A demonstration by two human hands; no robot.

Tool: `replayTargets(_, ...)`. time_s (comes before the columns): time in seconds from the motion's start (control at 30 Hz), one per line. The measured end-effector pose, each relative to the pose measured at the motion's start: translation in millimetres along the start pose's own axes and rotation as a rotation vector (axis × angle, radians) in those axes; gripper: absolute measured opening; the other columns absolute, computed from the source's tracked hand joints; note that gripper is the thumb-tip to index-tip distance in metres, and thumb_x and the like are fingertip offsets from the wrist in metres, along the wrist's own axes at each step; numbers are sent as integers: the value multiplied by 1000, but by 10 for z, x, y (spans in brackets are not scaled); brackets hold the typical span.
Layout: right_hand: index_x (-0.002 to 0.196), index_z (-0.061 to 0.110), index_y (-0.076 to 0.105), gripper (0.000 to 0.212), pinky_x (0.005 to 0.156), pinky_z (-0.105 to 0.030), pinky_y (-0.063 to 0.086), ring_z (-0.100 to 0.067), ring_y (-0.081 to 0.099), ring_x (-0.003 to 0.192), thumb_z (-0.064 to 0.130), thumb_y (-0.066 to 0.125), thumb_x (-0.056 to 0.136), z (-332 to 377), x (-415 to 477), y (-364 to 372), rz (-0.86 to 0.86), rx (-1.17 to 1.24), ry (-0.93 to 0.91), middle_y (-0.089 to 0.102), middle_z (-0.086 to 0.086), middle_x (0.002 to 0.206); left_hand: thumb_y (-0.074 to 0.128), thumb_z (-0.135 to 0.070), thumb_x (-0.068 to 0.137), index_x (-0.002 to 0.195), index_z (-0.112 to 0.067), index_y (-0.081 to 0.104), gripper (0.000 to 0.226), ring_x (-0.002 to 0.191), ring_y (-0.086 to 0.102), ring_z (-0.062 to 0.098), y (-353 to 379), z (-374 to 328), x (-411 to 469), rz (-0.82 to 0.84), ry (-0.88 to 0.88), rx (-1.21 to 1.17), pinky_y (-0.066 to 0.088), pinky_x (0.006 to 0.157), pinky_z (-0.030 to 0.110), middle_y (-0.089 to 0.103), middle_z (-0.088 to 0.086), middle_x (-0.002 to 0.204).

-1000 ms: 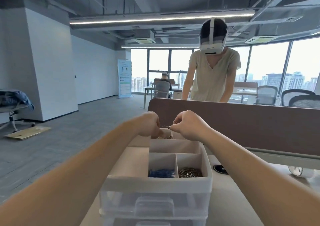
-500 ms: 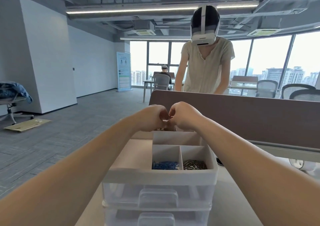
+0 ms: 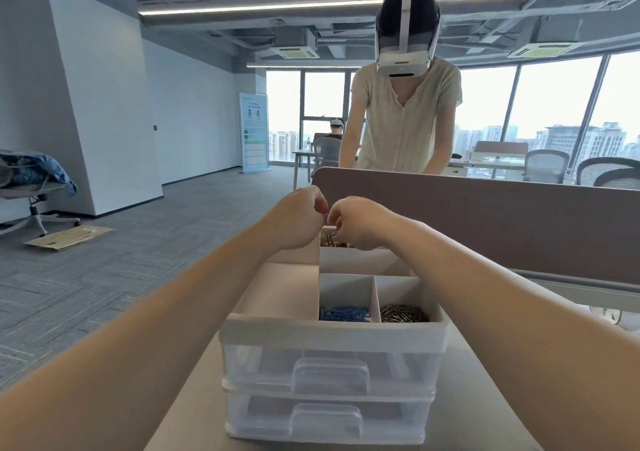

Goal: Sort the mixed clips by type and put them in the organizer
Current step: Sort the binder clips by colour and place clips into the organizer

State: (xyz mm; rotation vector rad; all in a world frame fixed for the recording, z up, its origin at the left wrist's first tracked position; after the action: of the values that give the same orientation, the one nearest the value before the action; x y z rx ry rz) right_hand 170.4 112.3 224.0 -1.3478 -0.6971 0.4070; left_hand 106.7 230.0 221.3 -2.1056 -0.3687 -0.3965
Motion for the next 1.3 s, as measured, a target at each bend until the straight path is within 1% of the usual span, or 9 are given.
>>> replayTargets(0.13,123,16,63,32,77,-25,40,-18,57,101,13,64,91,-70,-29,-7,-45,30,0,60,1,119,48,-4,90,100,-15,54,16,87,58,20,2,-32,-58,-3,-4,-2,41,65,26,58,3,102)
replayTargets(0.33,111,21,66,22,81,-29,49,-14,61,93,27,68,91,-210,-241,-108,-126,238,47,67,5,108,50,-9,92,104,-15,56,14,82,52,11,-5,-186,-198,9,19,38,41,64,20,58,1,99)
replayTargets(0.5,105,22,67,16,62,-19,38,-9,55,81,31,63,92,-294,-776,-204,-211,218,48,61,11,91,50,-9,93,98,-13,58,10,78,52,8,33,-550,-441,-112,83,0,40,62,18,58,-1,89)
replayTargets(0.63,95,24,67,10,59,-19,35,-2,51,71,30,62,90,-459,-1505,-278,-259,203,108,57,15,80,54,-12,92,89,-19,60,10,74,52,6,282,-1010,-825,-107,157,-93,37,60,17,59,-7,84)
replayTargets(0.73,93,21,69,11,61,-21,38,-5,55,73,29,61,90,-627,-2082,-222,-259,211,172,62,11,82,55,-18,92,87,-22,63,11,76,59,10,559,-1283,-1174,-3,228,-185,49,65,27,64,-5,83)
replayTargets(0.9,98,23,67,15,60,-21,40,-3,54,71,34,58,93,-953,-2897,110,-200,198,293,59,15,82,56,-19,94,91,-19,63,8,79,61,18,1155,-1559,-1644,190,284,-217,52,73,37,65,-1,84)
replayTargets(1.03,105,22,66,17,67,-17,42,-2,54,77,32,56,96,-1110,-3404,372,-148,210,325,59,12,90,57,-19,94,90,-20,61,6,79,56,13,1562,-1576,-1931,355,281,-158,45,69,25,62,-6,87)
replayTargets(1.13,106,21,67,16,77,-26,49,-9,58,85,29,58,95,-1181,-3682,552,-103,238,367,64,9,95,62,-22,93,96,-18,64,5,81,57,10,1805,-1588,-2168,496,293,-111,42,67,18,63,-8,90)
replayTargets(1.3,100,22,69,13,79,-33,52,-13,62,87,28,60,93,-1280,-3950,925,-75,322,421,68,8,95,62,-28,92,102,-16,66,17,85,61,16,2088,-1514,-2406,598,255,-54,48,75,30,67,-3,94)
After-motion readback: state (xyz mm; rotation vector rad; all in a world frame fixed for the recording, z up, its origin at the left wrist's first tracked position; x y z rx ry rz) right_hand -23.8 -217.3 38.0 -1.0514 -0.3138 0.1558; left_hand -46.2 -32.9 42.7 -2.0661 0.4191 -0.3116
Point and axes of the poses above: each hand's wrist, its own x-axis towards the middle knuckle, its own y-axis out of the palm, z = x × y, the point moved 2 cm from there along x, towards the middle knuckle
